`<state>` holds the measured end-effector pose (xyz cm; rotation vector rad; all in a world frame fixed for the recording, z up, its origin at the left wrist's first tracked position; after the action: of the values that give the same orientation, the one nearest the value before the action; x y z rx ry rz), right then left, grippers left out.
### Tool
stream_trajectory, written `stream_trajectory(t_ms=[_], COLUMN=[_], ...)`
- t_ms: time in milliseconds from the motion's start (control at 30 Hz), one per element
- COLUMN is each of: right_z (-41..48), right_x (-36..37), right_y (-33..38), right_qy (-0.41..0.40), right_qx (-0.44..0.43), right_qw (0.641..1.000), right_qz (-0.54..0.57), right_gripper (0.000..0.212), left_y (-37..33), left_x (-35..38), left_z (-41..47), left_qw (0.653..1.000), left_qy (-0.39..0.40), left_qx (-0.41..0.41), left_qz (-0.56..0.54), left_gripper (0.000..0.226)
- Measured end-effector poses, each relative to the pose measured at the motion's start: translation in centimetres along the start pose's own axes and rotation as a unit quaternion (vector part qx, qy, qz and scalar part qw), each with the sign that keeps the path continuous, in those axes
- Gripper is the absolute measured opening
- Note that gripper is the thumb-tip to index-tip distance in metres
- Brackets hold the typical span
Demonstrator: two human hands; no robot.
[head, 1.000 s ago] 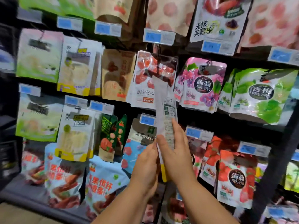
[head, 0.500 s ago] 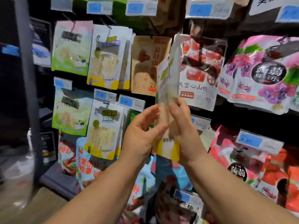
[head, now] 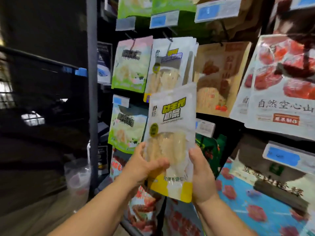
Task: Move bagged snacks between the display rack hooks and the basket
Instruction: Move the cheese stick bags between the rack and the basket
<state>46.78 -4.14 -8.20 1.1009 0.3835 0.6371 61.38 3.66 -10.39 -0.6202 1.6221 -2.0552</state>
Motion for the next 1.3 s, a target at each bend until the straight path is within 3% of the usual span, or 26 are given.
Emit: stream_trajectory(t_ms=[67, 167, 300, 433, 633, 700, 800, 967, 1300], right_z=[0.7, 1.2, 1.9, 2.6, 3.3, 3.5, 3.7, 4.2, 6.3], right_x=[2.2, 4.6, 6.6, 6.6, 6.1, 6.1, 6.1, 6.0, 4.9], right_y=[-1.6, -4.2, -7.7, -9.7, -12.0, -12.3, -12.7, -12.6, -12.5], right_qy=[0.026, 0.008, -0.016, -0.063, -0.109, -0.119, -0.136, -0.152, -0.166], right_qx=[0.014, 0.041, 0.075, 0.094, 0.103, 0.106, 0.104, 0.081, 0.064], right_qw=[0.999, 0.998, 0.995, 0.991, 0.984, 0.983, 0.982, 0.982, 0.971], right_qz=[0.021, -0.046, -0.062, -0.075, -0.096, -0.089, -0.081, -0.080, -0.160], right_gripper=[0.035, 0.015, 0.014, 0.017, 0.019, 0.021, 0.023, 0.023, 0.017], left_y=[1.5, 3.9, 6.6, 8.4, 10.3, 10.7, 11.0, 10.6, 11.4], left_x=[-3.0, -6.6, -8.7, -8.8, -8.2, -8.0, -8.1, -7.9, -6.8], left_z=[0.4, 1.1, 1.8, 3.2, 4.7, 5.2, 6.3, 7.4, 9.6], left_qw=[0.998, 0.990, 0.982, 0.981, 0.981, 0.982, 0.983, 0.980, 0.981], left_qy=[-0.039, -0.080, -0.102, -0.085, -0.065, -0.048, -0.044, -0.025, -0.001], left_qx=[-0.008, -0.009, -0.047, -0.046, -0.043, -0.047, -0.021, -0.018, -0.033], left_qz=[0.042, 0.114, 0.153, 0.167, 0.178, 0.176, 0.177, 0.197, 0.190], left_gripper=[0.115, 0.132, 0.101, 0.106, 0.081, 0.088, 0.116, 0.130, 0.105])
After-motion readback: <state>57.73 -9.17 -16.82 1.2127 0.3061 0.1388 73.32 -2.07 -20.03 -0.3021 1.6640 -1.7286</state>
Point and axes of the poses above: each hand's wrist, its own z-axis towards the middle knuckle, its own x-axis out of the palm, y = z × x, the point moved 4 cm from there along z, towards the middle knuckle, and after that the axes turned 1 degree about x, right-handed, at the moved point
